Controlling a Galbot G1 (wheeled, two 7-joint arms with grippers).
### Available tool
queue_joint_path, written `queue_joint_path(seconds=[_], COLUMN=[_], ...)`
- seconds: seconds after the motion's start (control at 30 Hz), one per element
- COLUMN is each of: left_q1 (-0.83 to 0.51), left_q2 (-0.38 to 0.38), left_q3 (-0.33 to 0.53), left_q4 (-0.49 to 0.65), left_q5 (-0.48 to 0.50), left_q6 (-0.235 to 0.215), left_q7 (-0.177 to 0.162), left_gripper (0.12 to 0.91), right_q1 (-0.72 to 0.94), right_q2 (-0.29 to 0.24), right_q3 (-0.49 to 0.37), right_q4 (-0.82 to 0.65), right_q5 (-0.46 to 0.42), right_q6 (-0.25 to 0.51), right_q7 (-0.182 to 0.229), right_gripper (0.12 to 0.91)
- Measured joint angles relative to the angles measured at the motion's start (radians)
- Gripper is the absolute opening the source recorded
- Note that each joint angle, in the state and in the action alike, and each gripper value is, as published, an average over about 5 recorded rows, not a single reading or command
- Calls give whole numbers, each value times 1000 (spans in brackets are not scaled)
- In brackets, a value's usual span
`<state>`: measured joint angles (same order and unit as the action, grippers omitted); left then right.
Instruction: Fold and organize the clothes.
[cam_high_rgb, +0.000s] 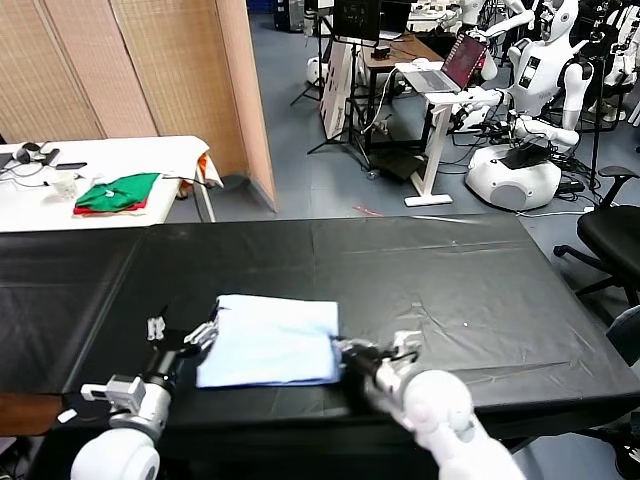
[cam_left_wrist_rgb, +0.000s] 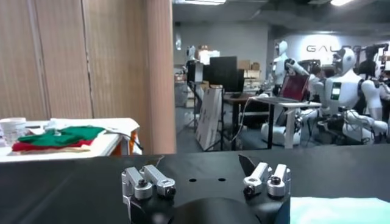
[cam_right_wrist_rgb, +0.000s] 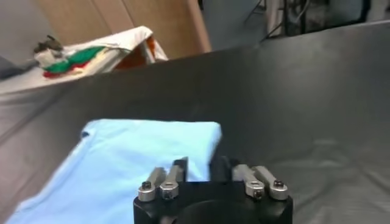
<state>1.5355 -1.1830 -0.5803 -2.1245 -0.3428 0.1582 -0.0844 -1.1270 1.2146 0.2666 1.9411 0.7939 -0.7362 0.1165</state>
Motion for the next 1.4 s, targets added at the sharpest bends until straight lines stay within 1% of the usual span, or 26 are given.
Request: queue_joint_path(seconds=[0.07, 0.1, 0.17, 0.3, 0.33, 0.4, 0.47, 0.53, 0.57, 0.67, 0.77, 0.87, 0.97, 1.07, 1.23, 1.3, 1.4], left_q1=[3, 5, 11, 20, 21, 24, 29, 38, 43, 63, 85, 107, 132, 156, 200, 219, 246], left_q2=[-1, 0, 2, 8, 9, 10, 12, 17, 21, 34, 45, 48, 44, 41, 38, 38, 36], left_q3=[-1, -2, -1, 4, 5, 6, 6, 5, 3, -6, -17, -23, -23, -22, -23, -24, -26], left_q4=[-1, -3, -6, -12, -13, -17, -24, -35, -40, -59, -75, -87, -97, -109, -135, -146, -161], left_q5=[-8, -13, -22, -40, -47, -63, -75, -80, -79, -85, -98, -109, -117, -121, -136, -139, -139], left_q6=[-3, -6, -17, -30, -29, -20, -1, 16, 22, 26, 24, 23, 24, 30, 48, 57, 68], left_q7=[-6, -11, -18, -22, -25, -35, -49, -58, -61, -67, -74, -80, -85, -89, -104, -107, -109], left_gripper=[907, 907, 907, 907, 907, 907, 907, 907, 907, 907, 907, 907, 907, 907, 907, 907, 907], right_q1=[-3, -7, -17, -44, -51, -68, -87, -108, -120, -168, -230, -301, -376, -449, -566, -614, -688], right_q2=[-21, -29, -44, -68, -73, -81, -89, -95, -98, -102, -97, -87, -73, -59, -32, -23, -10], right_q3=[18, 25, 37, 61, 67, 80, 93, 107, 115, 141, 169, 192, 207, 214, 225, 227, 228], right_q4=[13, 20, 35, 65, 73, 92, 112, 134, 146, 186, 225, 256, 276, 289, 304, 312, 327], right_q5=[-13, -20, -35, -62, -68, -83, -95, -108, -117, -157, -215, -274, -341, -413, -524, -557, -589], right_q6=[-1, -1, -1, -1, -1, -1, -1, -1, -1, 2, 50, 159, 291, 417, 610, 665, 724], right_q7=[-7, -8, -5, 2, 3, 7, 10, 10, 8, 1, -12, -25, -25, -7, 49, 72, 106], right_gripper=[150, 171, 250, 491, 567, 681, 804, 876, 894, 905, 907, 907, 907, 907, 907, 907, 907])
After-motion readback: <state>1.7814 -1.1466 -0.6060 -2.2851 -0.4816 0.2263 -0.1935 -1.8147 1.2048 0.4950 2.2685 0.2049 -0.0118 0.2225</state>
